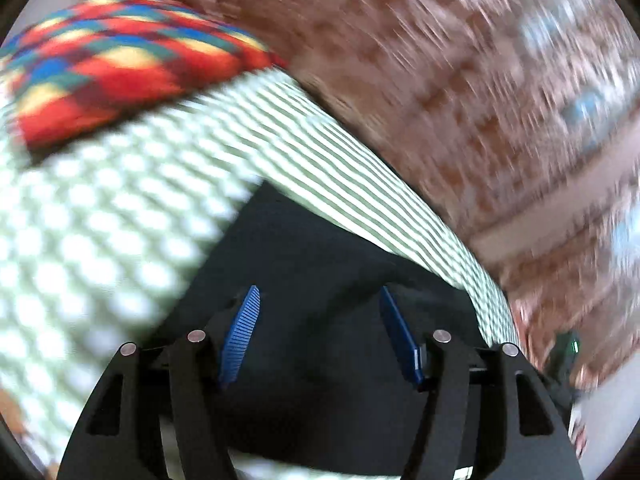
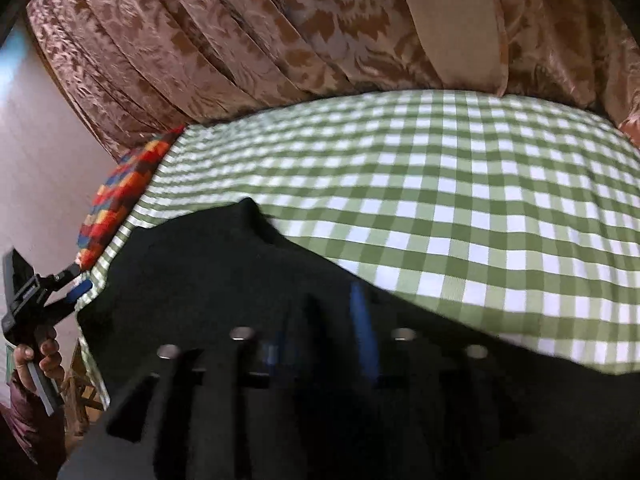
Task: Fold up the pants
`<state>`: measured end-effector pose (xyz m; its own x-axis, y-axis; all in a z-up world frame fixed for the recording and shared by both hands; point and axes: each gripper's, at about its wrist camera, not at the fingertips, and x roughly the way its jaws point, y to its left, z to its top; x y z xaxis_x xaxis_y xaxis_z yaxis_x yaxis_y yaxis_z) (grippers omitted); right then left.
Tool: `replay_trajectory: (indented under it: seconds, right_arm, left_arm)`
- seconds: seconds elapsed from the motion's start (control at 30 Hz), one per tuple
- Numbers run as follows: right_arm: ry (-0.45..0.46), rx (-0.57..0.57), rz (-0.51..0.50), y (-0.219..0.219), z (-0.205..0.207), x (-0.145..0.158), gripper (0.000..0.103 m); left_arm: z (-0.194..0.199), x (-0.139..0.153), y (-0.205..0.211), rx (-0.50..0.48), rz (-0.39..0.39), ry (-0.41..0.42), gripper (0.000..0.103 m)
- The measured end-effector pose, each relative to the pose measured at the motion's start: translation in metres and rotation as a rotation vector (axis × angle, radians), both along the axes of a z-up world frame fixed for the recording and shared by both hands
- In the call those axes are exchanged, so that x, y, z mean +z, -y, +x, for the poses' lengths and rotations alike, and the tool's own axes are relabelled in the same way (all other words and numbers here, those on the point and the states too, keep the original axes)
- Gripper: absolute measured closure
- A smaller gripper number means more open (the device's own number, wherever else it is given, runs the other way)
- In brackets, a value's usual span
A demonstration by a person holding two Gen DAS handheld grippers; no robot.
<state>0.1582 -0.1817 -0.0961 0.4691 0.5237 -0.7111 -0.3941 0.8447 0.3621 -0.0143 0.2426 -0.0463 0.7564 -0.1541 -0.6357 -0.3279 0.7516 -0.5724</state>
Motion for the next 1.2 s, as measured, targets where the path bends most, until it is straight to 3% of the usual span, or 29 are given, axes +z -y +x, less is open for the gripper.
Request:
replay_trajectory:
  seconds: [0.1, 0.2, 0.33, 0.4, 0.43, 0.5, 0.57, 0.63, 0.7, 0.77, 0.83, 0.93, 1.0, 1.1, 1.2]
  right_arm:
    - [0.019, 0.019, 0.035, 0.001, -0.022, 0.014, 0.067]
    - [0.022, 0.063, 0.07, -0.003, -0.047, 0.023, 0.06]
    - [0.0, 0.113, 0.072, -0.016, -0.073, 0.02, 0.054]
    - [-0.011, 0.13, 0.074, -0.022, -0.082, 0.018, 0.054]
    - [-0.014, 0.138, 0.076, -0.024, -0.086, 0.018, 0.053]
    - [-0.021, 0.152, 0.07, -0.03, -0.092, 0.015, 0.052]
    - [-0.027, 0.156, 0.044, -0.034, -0.095, 0.01, 0.051]
    - [-0.042, 0.148, 0.027, -0.035, -0.094, 0.003, 0.051]
    - [-0.068, 0.131, 0.012, -0.033, -0.094, -0.009, 0.051]
    - [-0.099, 0.119, 0.038, -0.029, -0.092, -0.024, 0.051]
    - [-0.088, 0.115, 0.054, -0.026, -0.092, -0.028, 0.051]
    - [-0.074, 0.123, 0.031, -0.029, -0.093, -0.027, 0.05]
    - [-0.07, 0.123, 0.032, -0.029, -0.093, -0.027, 0.05]
    - [-0.068, 0.12, 0.04, -0.029, -0.094, -0.028, 0.048]
    - [-0.065, 0.119, 0.036, -0.03, -0.095, -0.027, 0.048]
  left_arm:
    - [-0.04, -0.003, -0.036, 0.097, -0.03, -0.017, 0.042]
    - [-0.066, -0.014, -0.056, 0.152, -0.089, -0.034, 0.042]
    - [-0.072, -0.028, -0.055, 0.13, -0.163, -0.047, 0.042]
    - [-0.066, -0.033, -0.042, 0.107, -0.16, -0.066, 0.043]
    - [-0.061, -0.033, -0.036, 0.113, -0.145, -0.074, 0.047]
    - [-0.057, -0.033, -0.029, 0.122, -0.083, -0.096, 0.082]
    - [-0.056, -0.032, -0.025, 0.108, -0.045, -0.075, 0.094]
    - [-0.054, -0.022, -0.019, 0.094, -0.003, -0.035, 0.096]
    - [-0.051, -0.019, -0.017, 0.105, 0.077, -0.087, 0.097]
    - [-0.046, -0.039, -0.021, 0.105, 0.114, -0.192, 0.097]
    - [-0.043, -0.054, -0.021, 0.095, 0.132, -0.229, 0.096]
    - [-0.047, -0.048, -0.022, 0.114, 0.125, -0.2, 0.091]
    - [-0.053, -0.041, -0.027, 0.155, 0.131, -0.205, 0.072]
    - [-0.061, -0.018, -0.02, 0.179, 0.192, -0.147, 0.072]
    - [-0.058, 0.004, -0.002, 0.129, 0.232, -0.08, 0.072]
